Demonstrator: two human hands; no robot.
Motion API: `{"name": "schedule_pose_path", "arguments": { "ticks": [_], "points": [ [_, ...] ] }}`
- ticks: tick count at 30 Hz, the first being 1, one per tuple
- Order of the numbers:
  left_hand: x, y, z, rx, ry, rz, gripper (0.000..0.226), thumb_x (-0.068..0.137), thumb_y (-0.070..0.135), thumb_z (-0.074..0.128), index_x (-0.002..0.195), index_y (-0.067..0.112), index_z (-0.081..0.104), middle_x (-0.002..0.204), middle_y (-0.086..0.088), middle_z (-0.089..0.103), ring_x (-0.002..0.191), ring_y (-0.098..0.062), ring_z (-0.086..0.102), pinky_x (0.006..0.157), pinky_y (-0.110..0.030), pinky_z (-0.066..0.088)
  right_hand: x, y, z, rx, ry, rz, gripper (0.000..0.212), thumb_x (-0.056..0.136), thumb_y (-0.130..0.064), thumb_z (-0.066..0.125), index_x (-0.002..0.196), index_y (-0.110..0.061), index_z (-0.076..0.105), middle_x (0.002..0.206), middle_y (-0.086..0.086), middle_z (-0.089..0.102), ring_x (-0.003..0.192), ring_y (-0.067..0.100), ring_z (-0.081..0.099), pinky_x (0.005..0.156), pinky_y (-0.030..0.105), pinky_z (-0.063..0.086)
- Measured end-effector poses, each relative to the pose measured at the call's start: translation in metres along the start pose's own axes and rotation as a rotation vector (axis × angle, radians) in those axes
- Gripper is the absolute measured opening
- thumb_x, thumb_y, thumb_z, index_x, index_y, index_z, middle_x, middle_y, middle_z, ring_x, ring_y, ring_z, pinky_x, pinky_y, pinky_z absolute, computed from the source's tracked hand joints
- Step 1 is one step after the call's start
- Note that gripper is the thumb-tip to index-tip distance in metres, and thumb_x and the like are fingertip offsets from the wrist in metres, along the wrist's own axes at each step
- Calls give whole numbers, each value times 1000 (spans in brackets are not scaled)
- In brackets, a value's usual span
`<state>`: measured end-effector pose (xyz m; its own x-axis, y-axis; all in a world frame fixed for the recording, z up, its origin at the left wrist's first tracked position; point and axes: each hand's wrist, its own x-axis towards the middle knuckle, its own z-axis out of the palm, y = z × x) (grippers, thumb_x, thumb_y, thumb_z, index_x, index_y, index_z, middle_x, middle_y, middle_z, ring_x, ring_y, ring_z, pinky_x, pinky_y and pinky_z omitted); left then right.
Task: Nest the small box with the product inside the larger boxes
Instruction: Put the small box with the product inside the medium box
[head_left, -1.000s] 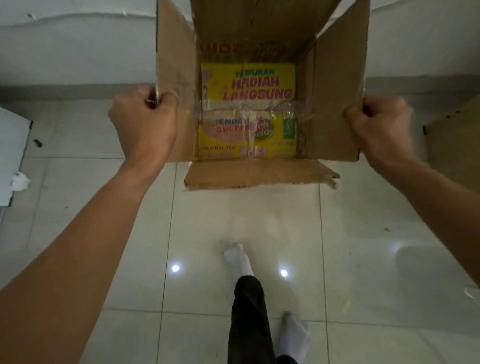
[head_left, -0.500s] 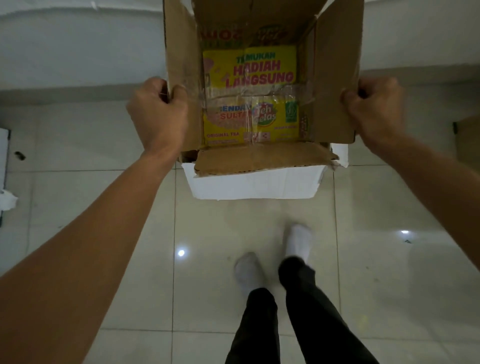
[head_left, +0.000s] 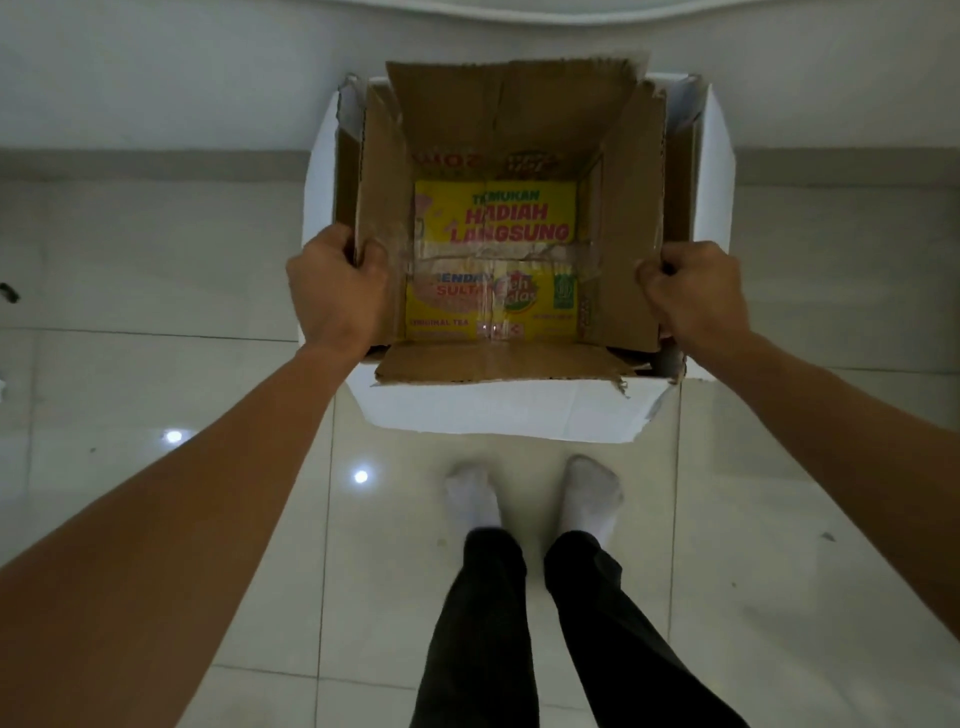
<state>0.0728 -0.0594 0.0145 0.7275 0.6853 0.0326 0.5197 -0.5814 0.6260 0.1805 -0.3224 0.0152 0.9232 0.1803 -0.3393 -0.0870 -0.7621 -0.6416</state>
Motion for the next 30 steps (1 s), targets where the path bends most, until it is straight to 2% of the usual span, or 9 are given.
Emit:
{"name": "schedule_pose_path", "arguments": {
  "ticks": [3,6,11,18,21,24,27,28,30],
  "points": [
    [8,-8,17,39,-27,-10,42,86,16,56,52,24,32,49,10,36,42,-4,34,39,-5,26,14,2,9,-43,-44,28,26,93,-15,51,80,5,61,88,27,67,78,43,65,70,54,56],
    [15,-16,31,55,-81,-38,30,86,19,54,59,10,44,50,8,40,44,-4,37,38,-5,26,24,5,16,-68,-69,58,27,92,-14,52,90,10,64,94,29,67,80,44,65,71,55,55],
    [25,-25,45,34,-105,-51,23,87,18,54,66,8,53,54,9,45,47,-4,42,40,-3,29,35,4,25,-61,-86,77,27,93,-15,53,89,8,65,92,26,68,81,43,65,73,52,56],
    [31,-37,55,42,-129,-44,27,87,14,55,61,10,47,51,11,41,44,-3,39,38,-3,25,52,7,35,-99,-77,86,27,91,-12,54,91,13,63,94,31,67,84,45,64,71,53,55],
    [36,-39,60,37,-155,-57,31,88,14,56,58,14,44,52,11,42,44,-3,39,38,-3,26,57,8,39,-93,-83,74,27,92,-15,55,92,11,64,95,28,68,81,44,65,61,40,56],
    [39,-38,61,36,-176,-86,27,88,15,56,63,10,49,53,10,44,46,-3,41,38,-4,28,56,9,42,-84,-61,48,27,92,-14,52,84,10,63,85,26,68,75,40,64,60,37,55],
    [42,-36,57,46,-123,-108,36,85,16,56,53,13,41,49,6,40,41,-4,40,37,-7,27,50,6,38,-103,22,18,27,92,-14,50,66,-5,53,57,9,50,54,23,47,47,17,35],
    [42,-36,55,39,-103,-107,38,85,16,57,51,14,39,48,7,38,40,-3,41,37,-7,28,48,6,37,-97,43,12,27,92,-14,50,65,-7,52,56,6,47,53,21,44,46,14,31],
    [39,-35,51,40,-86,-99,34,84,16,57,54,8,43,48,6,38,40,-5,39,37,-8,27,44,8,37,-80,62,27,26,92,-15,50,69,-4,56,64,11,54,59,23,50,51,18,34]
  ]
}}
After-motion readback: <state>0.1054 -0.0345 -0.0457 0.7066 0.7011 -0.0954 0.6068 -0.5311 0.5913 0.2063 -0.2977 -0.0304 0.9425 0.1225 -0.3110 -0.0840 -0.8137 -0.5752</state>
